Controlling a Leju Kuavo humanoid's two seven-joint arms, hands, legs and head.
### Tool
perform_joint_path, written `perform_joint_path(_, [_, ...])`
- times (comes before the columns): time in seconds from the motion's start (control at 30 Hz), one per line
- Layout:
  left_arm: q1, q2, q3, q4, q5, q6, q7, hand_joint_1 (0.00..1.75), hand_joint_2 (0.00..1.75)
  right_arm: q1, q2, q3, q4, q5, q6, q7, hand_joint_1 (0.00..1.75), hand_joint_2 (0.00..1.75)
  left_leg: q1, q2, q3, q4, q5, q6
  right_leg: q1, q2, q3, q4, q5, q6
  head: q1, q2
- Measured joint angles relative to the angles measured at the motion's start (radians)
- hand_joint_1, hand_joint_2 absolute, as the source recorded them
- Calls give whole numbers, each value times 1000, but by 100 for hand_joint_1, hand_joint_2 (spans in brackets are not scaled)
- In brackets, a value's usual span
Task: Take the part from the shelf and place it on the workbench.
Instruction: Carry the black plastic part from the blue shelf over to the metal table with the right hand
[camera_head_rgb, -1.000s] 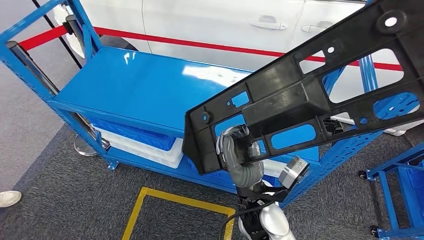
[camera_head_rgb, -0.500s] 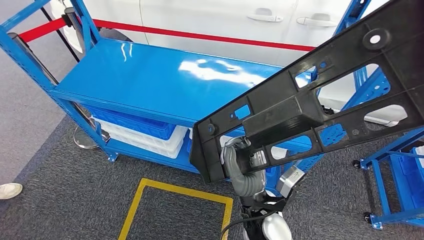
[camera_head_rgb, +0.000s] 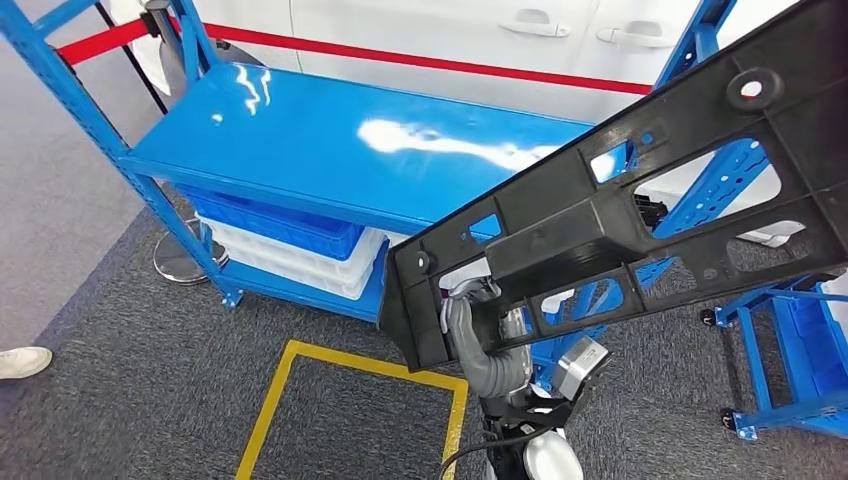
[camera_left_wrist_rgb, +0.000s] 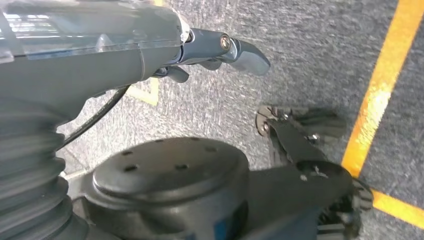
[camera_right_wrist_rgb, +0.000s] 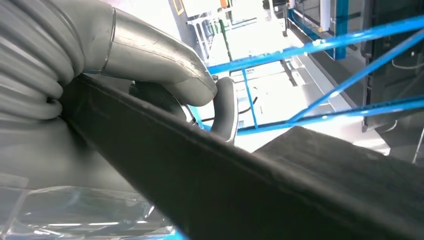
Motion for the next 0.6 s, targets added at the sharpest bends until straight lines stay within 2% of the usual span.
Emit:
perform_joint_path(0.03, [0, 0, 0, 0, -1, 0, 0, 0, 175, 0, 0, 0, -1, 1, 0, 0, 175, 175, 0, 2, -7, -1, 7, 11, -1, 1, -7, 9, -12, 6, 0, 0])
perform_joint_path(0.07, [0, 0, 0, 0, -2, 0, 0, 0, 175, 1, -1, -1, -2, 1, 0, 0, 175, 175, -1, 4, -16, -3, 16, 24, -2, 1, -19, 36, -42, 10, 1, 0])
perform_joint_path(0.13, [-1, 1, -1, 0, -7, -1, 1, 0, 175, 4, -1, -2, -4, 3, -1, -1, 175, 175, -5, 7, -38, -3, 32, 44, -3, 3, -55, 143, -134, 15, 1, 0])
perform_joint_path(0.17, [-1, 1, -1, 0, -10, -1, 1, 0, 175, 7, -2, -3, -5, 3, -1, -1, 175, 175, -8, 8, -49, -2, 40, 50, -2, 4, -72, 209, -171, 15, 1, 0])
perform_joint_path(0.2, [-1, 1, -1, 0, -11, -1, 2, 0, 175, 10, -2, -3, -7, 3, -1, -1, 175, 175, -12, 9, -60, 0, 47, 53, -1, 5, -80, 258, -189, 14, 1, 0])
perform_joint_path(0.23, [-1, 1, -1, 0, -12, -1, 3, 0, 175, 13, -3, -4, -8, 3, 0, 0, 175, 175, -18, 9, -70, 1, 54, 55, 1, 5, -76, 281, -188, 10, 1, 0])
perform_joint_path(0.27, [-1, 1, -2, 0, -14, -2, 6, 0, 175, 16, -4, -4, -11, 3, 2, 0, 175, 175, -24, 9, -79, 3, 60, 57, 4, 5, -52, 264, -168, 2, 1, 0])
perform_joint_path(0.3, [-2, 1, -2, 0, -16, -2, 8, 0, 175, 17, -4, -4, -13, 3, 4, 0, 175, 175, -30, 9, -87, 4, 67, 58, 10, 6, -11, 212, -140, -11, 1, 0])
perform_joint_path(0.33, [-3, -1, -3, 0, -18, -2, 10, 0, 175, 17, -4, -5, -17, 3, 6, 1, 175, 175, -33, 9, -93, 4, 73, 59, 18, 8, 38, 139, -121, -30, 0, 0])
perform_joint_path(0.37, [-4, -3, -3, 0, -21, -2, 12, 0, 175, 18, -4, -5, -22, 3, 9, 1, 175, 175, -37, 9, -99, 4, 80, 58, 26, 8, 85, 64, -111, -47, -2, 0])
perform_joint_path(0.4, [-4, -6, -4, 1, -23, -2, 13, 0, 175, 18, -5, -6, -26, 3, 11, 1, 175, 175, -36, 9, -103, 3, 87, 55, 33, 9, 118, 9, -107, -59, -3, 0])
perform_joint_path(0.43, [-4, -9, -4, 1, -25, -2, 13, 0, 175, 18, -5, -7, -30, 4, 12, 0, 175, 175, -32, 8, -105, 0, 95, 51, 39, 10, 133, -22, -108, -65, -5, 0])
perform_joint_path(0.47, [-5, -10, -5, 1, -28, -3, 12, 0, 175, 20, -5, -10, -33, 4, 13, 0, 175, 175, -30, 7, -107, -4, 103, 45, 42, 9, 138, -36, -102, -66, -5, 0])
perform_joint_path(0.53, [-3, -9, -8, 1, -32, -2, 9, 0, 175, 22, -5, -16, -35, 6, 13, -3, 175, 175, -29, 3, -112, -7, 107, 34, 37, 4, 136, -58, -79, -65, -4, 0])
perform_joint_path(0.57, [-2, -9, -10, 1, -33, -2, 7, 0, 175, 23, -5, -18, -36, 7, 13, -4, 175, 175, -30, 2, -120, 7, 90, 29, 31, -1, 134, -70, -68, -67, -4, 0])
perform_joint_path(0.6, [-2, -8, -10, 1, -33, -1, 4, 0, 175, 24, -5, -19, -37, 9, 12, -4, 175, 175, -30, 1, -132, 38, 59, 22, 24, -7, 130, -78, -56, -65, -4, 0])
